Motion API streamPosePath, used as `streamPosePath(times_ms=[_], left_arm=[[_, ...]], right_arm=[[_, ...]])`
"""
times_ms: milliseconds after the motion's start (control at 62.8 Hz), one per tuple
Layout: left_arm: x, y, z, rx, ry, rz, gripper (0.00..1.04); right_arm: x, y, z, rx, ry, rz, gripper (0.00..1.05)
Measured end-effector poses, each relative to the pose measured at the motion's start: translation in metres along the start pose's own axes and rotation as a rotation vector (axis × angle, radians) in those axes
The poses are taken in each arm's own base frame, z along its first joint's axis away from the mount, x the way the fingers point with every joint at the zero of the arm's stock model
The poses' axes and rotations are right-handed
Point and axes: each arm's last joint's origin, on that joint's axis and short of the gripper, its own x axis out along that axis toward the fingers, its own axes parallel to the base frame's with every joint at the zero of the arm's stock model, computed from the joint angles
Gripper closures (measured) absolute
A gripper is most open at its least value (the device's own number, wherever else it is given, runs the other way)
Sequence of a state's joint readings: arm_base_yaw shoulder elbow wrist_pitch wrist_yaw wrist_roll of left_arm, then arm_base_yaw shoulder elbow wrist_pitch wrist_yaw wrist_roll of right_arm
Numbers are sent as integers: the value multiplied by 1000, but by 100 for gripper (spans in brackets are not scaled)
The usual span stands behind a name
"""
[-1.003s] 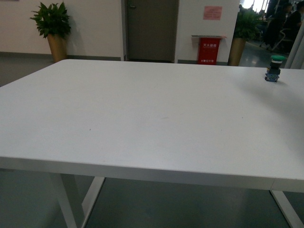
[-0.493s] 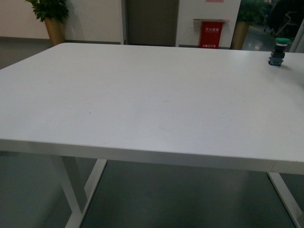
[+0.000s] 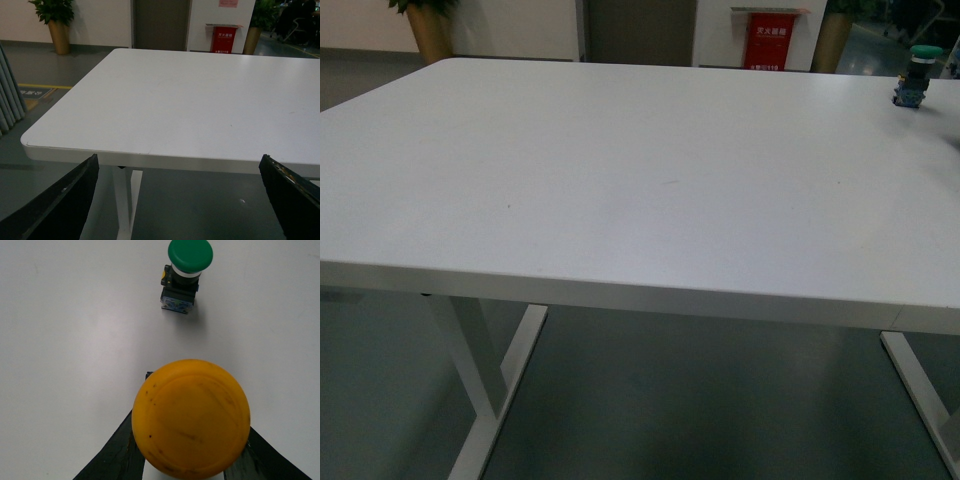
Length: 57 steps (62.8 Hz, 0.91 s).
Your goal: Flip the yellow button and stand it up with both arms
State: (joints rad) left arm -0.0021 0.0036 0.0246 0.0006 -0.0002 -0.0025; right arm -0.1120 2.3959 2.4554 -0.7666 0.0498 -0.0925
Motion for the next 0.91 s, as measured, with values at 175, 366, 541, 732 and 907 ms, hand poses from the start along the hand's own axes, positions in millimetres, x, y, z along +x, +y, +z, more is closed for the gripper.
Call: streamPosePath(times_ms=[175,366,541,732,907], left_arm=[[0,0,0,0,0,0,6],[0,0,0,0,0,0,6],[0,0,0,0,0,0,6],[0,0,0,0,0,0,6],[0,0,0,0,0,0,6]], right_arm=[[3,-1,-3,-15,12,1,70],[7,-15,-13,-36,77,-13,70],[11,-24,-18,-16,136,5,70],[14,-23,-15,9,147,22,70],[18,-9,-18,3,171,60,70]])
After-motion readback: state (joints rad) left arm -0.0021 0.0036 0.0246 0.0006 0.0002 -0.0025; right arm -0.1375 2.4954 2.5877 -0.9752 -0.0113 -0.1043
